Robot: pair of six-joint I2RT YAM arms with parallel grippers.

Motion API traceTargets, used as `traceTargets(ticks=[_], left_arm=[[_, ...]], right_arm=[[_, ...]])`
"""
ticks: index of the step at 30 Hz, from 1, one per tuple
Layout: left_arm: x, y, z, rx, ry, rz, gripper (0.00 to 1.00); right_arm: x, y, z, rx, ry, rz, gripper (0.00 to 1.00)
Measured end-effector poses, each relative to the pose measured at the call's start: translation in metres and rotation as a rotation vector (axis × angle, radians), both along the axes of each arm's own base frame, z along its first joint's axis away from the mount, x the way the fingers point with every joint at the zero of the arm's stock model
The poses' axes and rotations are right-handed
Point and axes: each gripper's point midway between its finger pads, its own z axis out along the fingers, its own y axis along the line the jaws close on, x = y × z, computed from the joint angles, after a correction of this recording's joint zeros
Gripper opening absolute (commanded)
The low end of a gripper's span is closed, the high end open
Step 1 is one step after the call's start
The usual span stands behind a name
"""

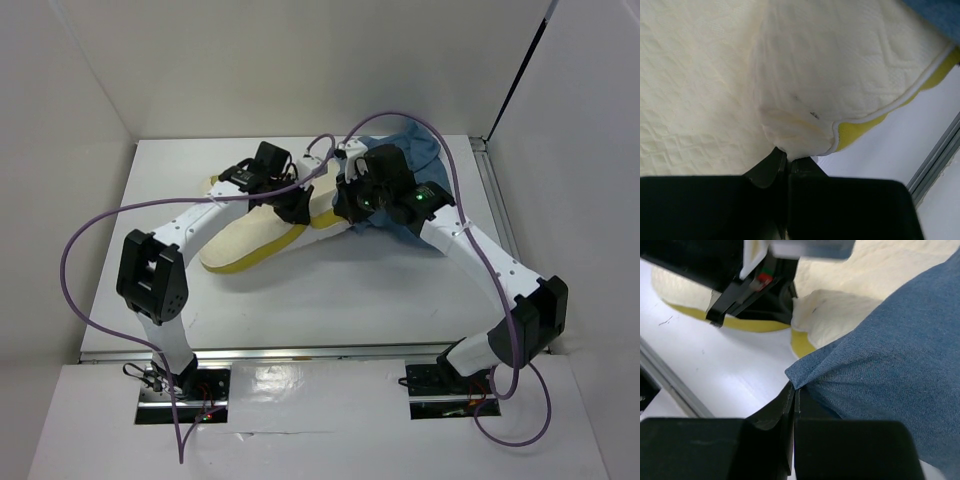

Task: Put the pillow into the pillowcase

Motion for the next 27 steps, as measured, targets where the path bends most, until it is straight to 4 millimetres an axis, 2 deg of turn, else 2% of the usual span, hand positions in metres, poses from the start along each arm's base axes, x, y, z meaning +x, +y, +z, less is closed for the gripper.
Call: traceTargets(ticks=[6, 10, 15, 20, 27], left_arm=[[0.007, 0.008, 0.002, -0.033, 0.052, 0.095, 0.0], [0.014, 0.013, 0.004, -0.06, 0.065, 0.144, 0.0], [0.016, 0.004, 0.016, -0.154, 0.102, 0.163, 0.0], [0.009, -0.011, 0.027, -0.276, 0.191, 0.165, 0.0], [0.001, -0.026, 0.034, -0.335, 0.242, 0.154, 0.0]], right_arm=[[-0.019, 0.005, -0.008, 0.009, 0.078, 0.061, 0.0], [-0.024, 0.007, -0.009, 0.015, 0.089, 0.075, 0.0], [-0.018, 0.005, -0.007, -0.002, 0.056, 0.059, 0.0], [-0.009, 0.008, -0.007, -0.012, 0.035, 0.054, 0.0], [0.002, 0.014, -0.012, -0.024, 0.043, 0.048, 0.0]])
